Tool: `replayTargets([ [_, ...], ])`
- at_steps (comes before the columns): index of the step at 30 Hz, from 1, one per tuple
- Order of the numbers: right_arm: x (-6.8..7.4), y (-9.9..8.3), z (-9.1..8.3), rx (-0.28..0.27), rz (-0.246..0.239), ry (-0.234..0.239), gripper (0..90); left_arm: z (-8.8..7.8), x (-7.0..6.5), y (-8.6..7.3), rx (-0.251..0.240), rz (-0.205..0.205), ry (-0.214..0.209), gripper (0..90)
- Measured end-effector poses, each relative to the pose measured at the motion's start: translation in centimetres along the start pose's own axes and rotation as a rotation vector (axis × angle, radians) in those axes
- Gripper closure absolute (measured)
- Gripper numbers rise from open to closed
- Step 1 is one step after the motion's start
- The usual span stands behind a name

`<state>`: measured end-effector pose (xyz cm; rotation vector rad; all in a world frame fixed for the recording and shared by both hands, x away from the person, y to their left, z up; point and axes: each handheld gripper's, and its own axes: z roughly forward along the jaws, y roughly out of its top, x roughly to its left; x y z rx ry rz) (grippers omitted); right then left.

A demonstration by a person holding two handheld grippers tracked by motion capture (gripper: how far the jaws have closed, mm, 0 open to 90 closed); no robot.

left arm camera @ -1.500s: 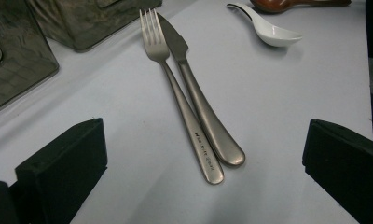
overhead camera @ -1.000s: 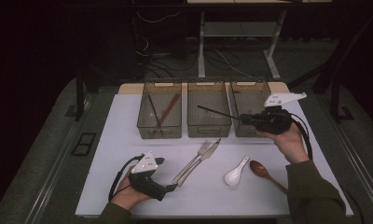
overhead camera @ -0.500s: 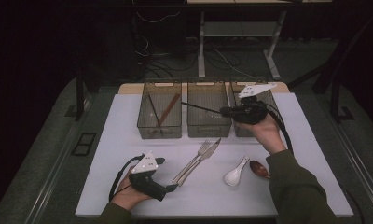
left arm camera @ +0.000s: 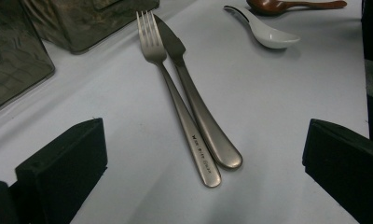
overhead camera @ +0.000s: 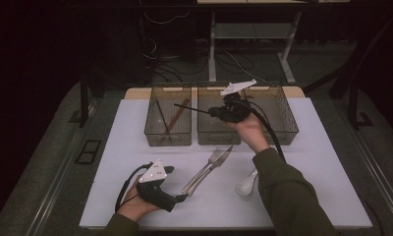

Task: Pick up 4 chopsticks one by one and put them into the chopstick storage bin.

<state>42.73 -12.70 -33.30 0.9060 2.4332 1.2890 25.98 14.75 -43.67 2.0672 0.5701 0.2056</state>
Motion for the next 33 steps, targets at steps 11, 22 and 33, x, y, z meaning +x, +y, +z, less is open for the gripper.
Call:
replayTargets([
  [11, 1.1, 2.2, 5.9, 0.065, 0.024, -0.048, 85.9, 0.1, -0.1, 0.0, -0.005, -0.002, -0.003, 0.0],
  [22, 2.0, 3.8, 10.5, 0.129, 0.046, -0.103, 85.9, 0.1, -0.1, 0.0, 0.0, 0.009, -0.006, 0.0],
  [33, 3.3, 4.6, 12.7, 0.173, 0.053, -0.084, 61.9, -0.1, -0.1, 0.0, -0.008, 0.009, -0.009, 0.0],
])
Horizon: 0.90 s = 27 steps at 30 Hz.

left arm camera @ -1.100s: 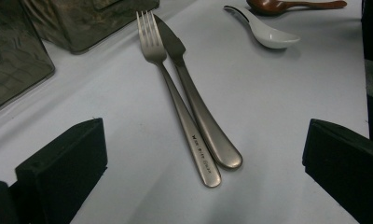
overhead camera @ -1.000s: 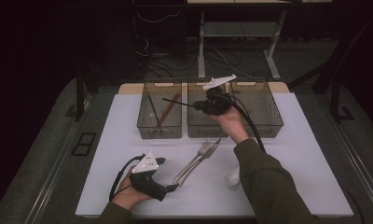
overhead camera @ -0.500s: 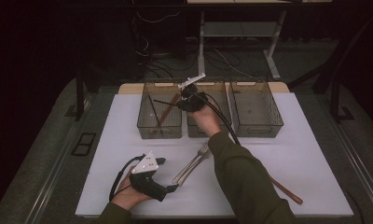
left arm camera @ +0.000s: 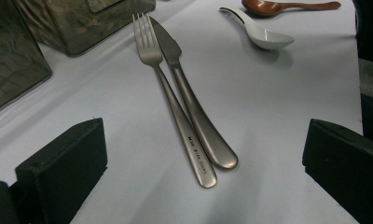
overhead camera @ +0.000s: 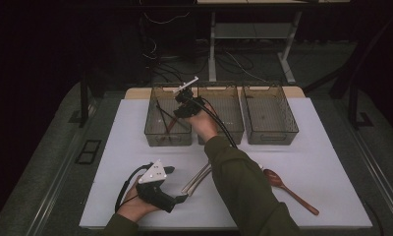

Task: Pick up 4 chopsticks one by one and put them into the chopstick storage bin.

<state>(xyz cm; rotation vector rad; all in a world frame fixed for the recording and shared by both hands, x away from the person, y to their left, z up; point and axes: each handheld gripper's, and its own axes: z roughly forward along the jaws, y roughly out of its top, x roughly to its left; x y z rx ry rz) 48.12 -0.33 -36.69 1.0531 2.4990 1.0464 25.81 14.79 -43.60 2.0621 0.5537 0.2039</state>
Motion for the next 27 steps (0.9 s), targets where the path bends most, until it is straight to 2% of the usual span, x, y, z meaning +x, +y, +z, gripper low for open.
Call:
replayTargets([
  [3, -0.1, 0.1, -0.7, -0.015, -0.004, 0.007, 52.4, 0.0, 0.0, 0.1, 0.007, 0.009, 0.002, 0.0],
  [7, -0.5, 0.1, -1.9, -0.047, 0.015, 0.031, 46.0, 0.1, -0.1, 0.1, 0.004, 0.003, 0.002, 0.0],
  [13, -1.3, -0.5, -4.0, -0.09, 0.013, 0.074, 36.9, 0.0, 0.0, 0.0, 0.006, 0.002, 0.001, 0.0],
  [27, -3.1, -3.1, -7.8, -0.165, -0.009, 0.136, 29.5, 0.2, 0.0, -0.1, 0.013, -0.004, 0.006, 0.0],
])
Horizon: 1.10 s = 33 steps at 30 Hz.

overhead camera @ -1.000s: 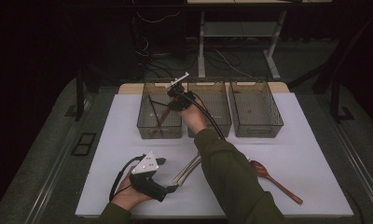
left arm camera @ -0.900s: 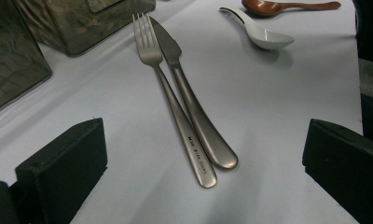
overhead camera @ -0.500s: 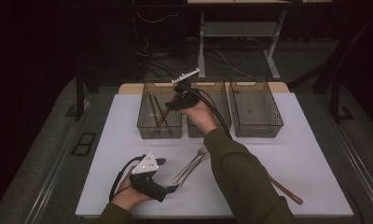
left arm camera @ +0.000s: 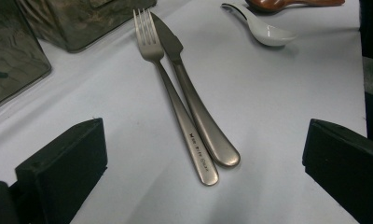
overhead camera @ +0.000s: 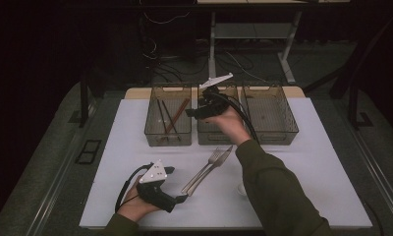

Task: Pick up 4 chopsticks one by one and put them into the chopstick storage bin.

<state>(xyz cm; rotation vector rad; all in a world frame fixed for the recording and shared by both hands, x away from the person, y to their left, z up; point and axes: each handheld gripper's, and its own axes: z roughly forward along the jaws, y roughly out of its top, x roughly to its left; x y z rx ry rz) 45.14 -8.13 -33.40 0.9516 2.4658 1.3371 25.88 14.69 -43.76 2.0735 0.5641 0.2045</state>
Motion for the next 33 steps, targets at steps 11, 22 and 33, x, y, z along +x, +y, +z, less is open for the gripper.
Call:
replayTargets([
  [11, -0.7, -1.8, -3.7, -0.026, -0.024, 0.013, 27.8, 0.1, 0.0, -0.1, 0.003, -0.005, 0.002, 0.0],
  [22, -1.1, -4.0, -7.4, -0.05, -0.038, 0.029, 26.7, 0.1, 0.0, -0.1, 0.009, -0.008, 0.005, 0.0],
  [33, -1.6, -7.2, -10.4, -0.066, -0.028, 0.026, 25.8, 0.1, 0.1, -0.2, 0.017, -0.012, 0.003, 0.0],
])
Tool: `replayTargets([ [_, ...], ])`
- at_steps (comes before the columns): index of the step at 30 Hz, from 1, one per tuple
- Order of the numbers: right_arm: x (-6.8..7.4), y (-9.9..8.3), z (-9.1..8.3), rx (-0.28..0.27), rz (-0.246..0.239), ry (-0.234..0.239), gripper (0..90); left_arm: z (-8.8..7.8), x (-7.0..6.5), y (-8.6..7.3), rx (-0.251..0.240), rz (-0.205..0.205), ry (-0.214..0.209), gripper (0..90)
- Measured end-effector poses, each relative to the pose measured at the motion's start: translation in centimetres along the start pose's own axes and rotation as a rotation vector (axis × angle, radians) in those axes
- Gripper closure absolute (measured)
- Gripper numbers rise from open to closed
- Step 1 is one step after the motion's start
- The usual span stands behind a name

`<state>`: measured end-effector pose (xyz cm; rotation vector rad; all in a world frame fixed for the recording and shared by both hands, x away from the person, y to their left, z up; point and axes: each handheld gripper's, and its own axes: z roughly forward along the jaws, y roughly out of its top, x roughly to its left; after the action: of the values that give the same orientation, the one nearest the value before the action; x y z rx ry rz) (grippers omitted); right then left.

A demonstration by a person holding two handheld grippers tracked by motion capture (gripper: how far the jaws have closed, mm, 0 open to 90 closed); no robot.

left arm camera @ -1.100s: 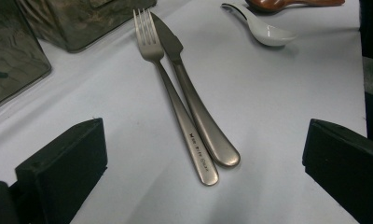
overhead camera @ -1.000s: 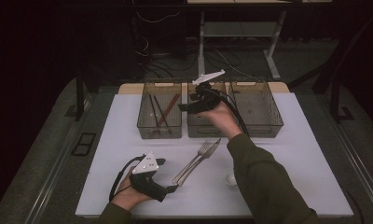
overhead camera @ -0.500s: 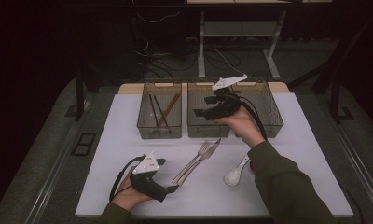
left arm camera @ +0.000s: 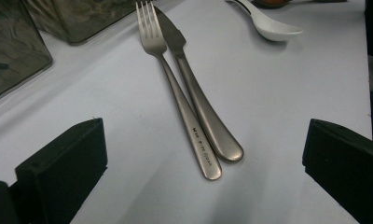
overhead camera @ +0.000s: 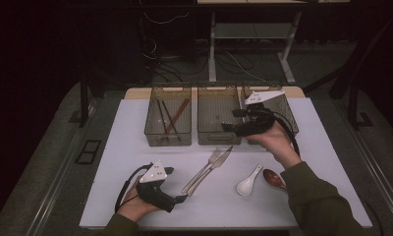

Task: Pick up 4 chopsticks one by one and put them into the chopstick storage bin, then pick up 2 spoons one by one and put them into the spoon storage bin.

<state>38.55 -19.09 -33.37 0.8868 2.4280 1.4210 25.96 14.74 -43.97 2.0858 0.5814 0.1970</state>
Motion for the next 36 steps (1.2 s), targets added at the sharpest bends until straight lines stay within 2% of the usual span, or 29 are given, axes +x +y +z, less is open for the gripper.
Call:
replayTargets([
  [9, -0.2, -3.3, -2.8, -0.008, 0.021, -0.034, 25.8, 0.0, -0.1, 0.1, -0.002, 0.0, 0.008, 0.0],
  [15, -0.4, -5.3, -4.6, -0.031, 0.056, -0.038, 25.8, -0.1, -0.1, 0.1, -0.002, 0.001, 0.01, 0.0],
  [20, -0.4, -6.6, -5.5, -0.042, 0.06, -0.041, 25.8, -0.2, -0.1, 0.1, -0.004, 0.003, 0.011, 0.0],
  [36, -0.1, -11.1, -8.1, 0.005, 0.067, -0.052, 25.3, -0.3, -0.2, 0.1, -0.005, 0.001, 0.019, 0.0],
])
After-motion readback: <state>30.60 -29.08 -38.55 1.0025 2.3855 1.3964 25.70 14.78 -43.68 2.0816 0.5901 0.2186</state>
